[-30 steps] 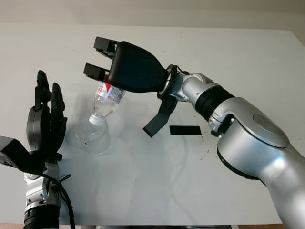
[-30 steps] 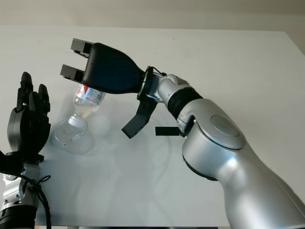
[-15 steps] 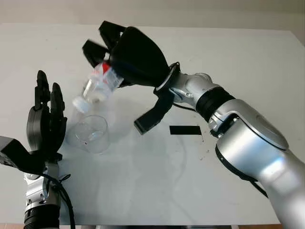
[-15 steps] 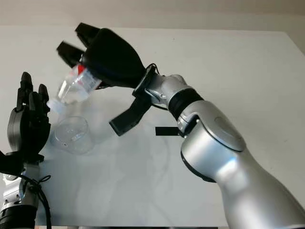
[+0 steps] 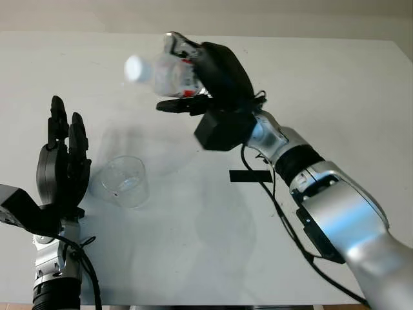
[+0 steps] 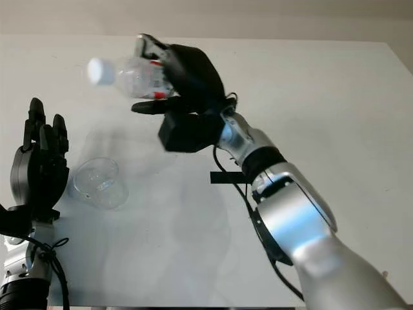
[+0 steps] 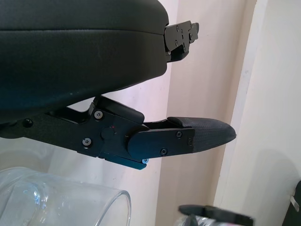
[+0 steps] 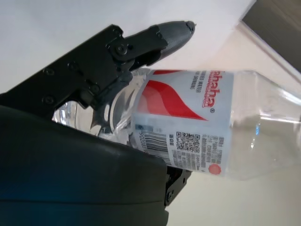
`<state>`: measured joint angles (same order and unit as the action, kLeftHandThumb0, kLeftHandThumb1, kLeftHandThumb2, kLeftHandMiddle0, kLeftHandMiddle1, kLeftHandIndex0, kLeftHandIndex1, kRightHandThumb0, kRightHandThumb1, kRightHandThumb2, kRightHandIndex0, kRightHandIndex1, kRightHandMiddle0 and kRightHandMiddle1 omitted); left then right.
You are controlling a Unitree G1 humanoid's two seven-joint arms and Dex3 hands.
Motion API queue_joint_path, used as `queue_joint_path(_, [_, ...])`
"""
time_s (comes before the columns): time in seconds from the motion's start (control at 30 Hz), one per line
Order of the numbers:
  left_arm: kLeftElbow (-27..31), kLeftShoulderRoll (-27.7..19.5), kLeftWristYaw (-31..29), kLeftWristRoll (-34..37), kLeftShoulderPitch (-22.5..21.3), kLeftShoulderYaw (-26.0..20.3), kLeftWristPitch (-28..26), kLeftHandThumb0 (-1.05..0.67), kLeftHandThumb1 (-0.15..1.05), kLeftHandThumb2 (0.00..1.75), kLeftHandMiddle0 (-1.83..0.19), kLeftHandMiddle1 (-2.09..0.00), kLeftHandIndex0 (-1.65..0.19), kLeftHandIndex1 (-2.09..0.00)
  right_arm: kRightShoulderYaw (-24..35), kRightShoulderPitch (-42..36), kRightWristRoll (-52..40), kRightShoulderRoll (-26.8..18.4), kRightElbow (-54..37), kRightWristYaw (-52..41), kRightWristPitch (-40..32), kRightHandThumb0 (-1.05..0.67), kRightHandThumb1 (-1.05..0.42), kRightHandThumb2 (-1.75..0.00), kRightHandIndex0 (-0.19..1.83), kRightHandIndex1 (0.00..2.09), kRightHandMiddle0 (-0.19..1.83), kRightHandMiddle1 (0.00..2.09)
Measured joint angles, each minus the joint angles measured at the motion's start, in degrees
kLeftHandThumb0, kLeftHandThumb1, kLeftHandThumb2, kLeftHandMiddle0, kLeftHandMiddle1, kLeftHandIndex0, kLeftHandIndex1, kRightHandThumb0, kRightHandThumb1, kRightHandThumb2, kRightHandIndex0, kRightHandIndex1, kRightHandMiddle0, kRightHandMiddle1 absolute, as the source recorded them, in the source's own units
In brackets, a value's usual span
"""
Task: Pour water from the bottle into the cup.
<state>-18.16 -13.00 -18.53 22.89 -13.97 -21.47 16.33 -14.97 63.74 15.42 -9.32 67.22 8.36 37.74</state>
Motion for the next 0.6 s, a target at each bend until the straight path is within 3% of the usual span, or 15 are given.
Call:
queue_joint_path(0.17, [0.4,0.0,-0.7,0.5,0.5,-0.1,-0.3,-0.78,1.05,0.46,0.19,-0.01,0.19,0.0,6.3,-7.0,-8.0,-0.4,-8.7,-9.8,-6.8,-0.38,-1.05,-0.44,1.15,2.09,0.95,2.09])
queue_joint_path(0.3, [0.9,0.0,-0.7,0.7,0.8,-0.1,-0.6,-0.78,1.05,0.47,0.19,-0.01,0.19,0.0,10.2,-14.4,-13.8,-0.7,-21.9,-15.2,-17.3,-0.36,-1.05,-0.46,1.1,2.09,0.88,2.09])
queue_joint_path(0.6, [0.9,-0.1,-0.9,0.3,0.9,0.1,-0.8,-0.78,1.05,0.52,0.19,0.0,0.19,0.0,15.2,-28.0,-19.8,-2.2,-48.7,-20.2,-34.9,-0.38,-1.05,-0.49,1.0,2.09,0.75,2.09])
